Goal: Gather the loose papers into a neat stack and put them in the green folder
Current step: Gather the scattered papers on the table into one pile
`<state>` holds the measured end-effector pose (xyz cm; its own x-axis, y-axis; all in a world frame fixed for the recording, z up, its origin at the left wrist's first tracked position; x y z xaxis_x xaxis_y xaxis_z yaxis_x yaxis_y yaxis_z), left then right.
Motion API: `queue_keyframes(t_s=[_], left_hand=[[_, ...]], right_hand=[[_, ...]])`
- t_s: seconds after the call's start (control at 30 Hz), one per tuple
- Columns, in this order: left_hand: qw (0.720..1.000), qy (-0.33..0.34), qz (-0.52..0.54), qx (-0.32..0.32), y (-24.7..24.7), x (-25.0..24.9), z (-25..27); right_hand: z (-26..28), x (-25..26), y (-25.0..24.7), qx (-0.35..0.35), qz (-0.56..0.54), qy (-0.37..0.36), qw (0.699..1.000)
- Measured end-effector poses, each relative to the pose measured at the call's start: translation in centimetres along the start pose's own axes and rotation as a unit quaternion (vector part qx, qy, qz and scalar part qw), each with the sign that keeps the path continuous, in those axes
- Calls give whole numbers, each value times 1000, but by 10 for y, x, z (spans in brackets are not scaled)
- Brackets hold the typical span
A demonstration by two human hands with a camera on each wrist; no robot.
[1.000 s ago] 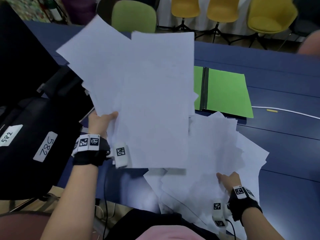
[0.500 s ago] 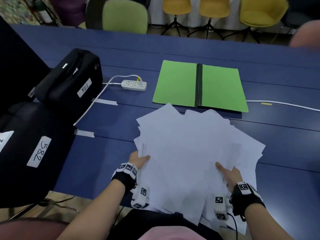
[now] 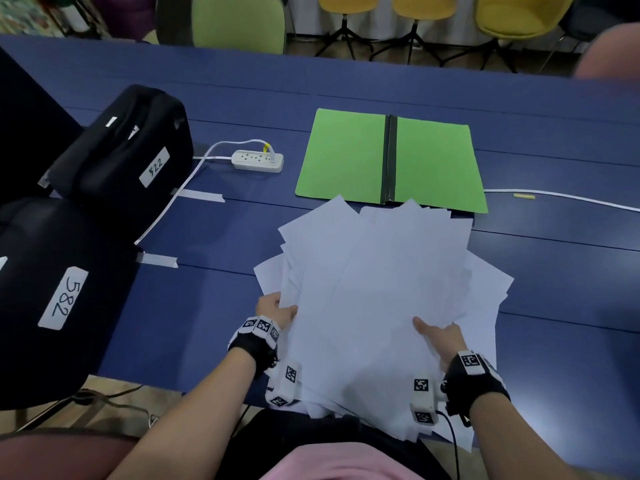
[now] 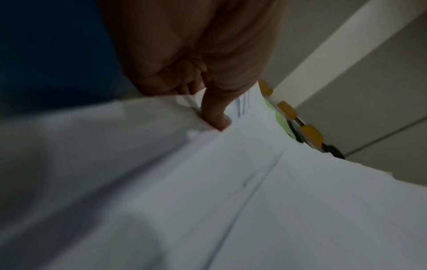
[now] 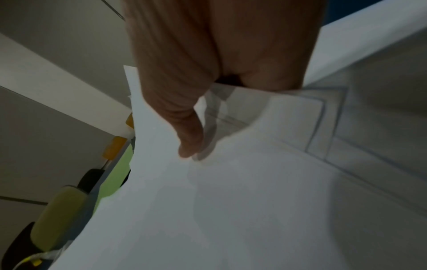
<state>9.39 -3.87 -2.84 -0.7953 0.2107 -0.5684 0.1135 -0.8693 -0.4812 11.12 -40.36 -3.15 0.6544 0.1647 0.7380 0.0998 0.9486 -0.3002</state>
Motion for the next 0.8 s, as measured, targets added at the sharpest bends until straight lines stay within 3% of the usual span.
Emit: queue_keyframes(t_s=[0.17, 0.3, 0.5, 0.6, 0.7, 0.8], left_hand=[[999, 6, -23, 44, 27, -8, 6], [998, -12, 54, 31, 9, -20, 20], [977, -61, 134, 155, 12, -20, 28], [982, -74, 137, 110, 7, -19, 25], [997, -59, 22, 40, 2, -9, 13], [997, -67, -39, 2, 2, 0, 6]], right_hand=[[3, 0, 7, 3, 6, 0, 1000], [-3, 3, 1, 1, -54, -5, 999], [6, 26, 8, 35, -104, -48, 993], [5, 30, 19, 82, 3, -60, 995], [2, 31, 21, 141, 180, -79, 970], [-10, 33, -10, 36, 228, -117, 966]])
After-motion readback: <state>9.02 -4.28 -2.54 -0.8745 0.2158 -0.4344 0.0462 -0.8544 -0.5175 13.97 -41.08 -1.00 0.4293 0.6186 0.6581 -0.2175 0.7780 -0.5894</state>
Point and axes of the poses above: each hand's wrist, its own z-axis away from the middle knuckle, its own y-axis out of the palm, x = y × z, the point moved 7 cm from there along -z, towards the middle knuckle, and after that the axes turned 11 degrees about -y, right-handed, at the moved point
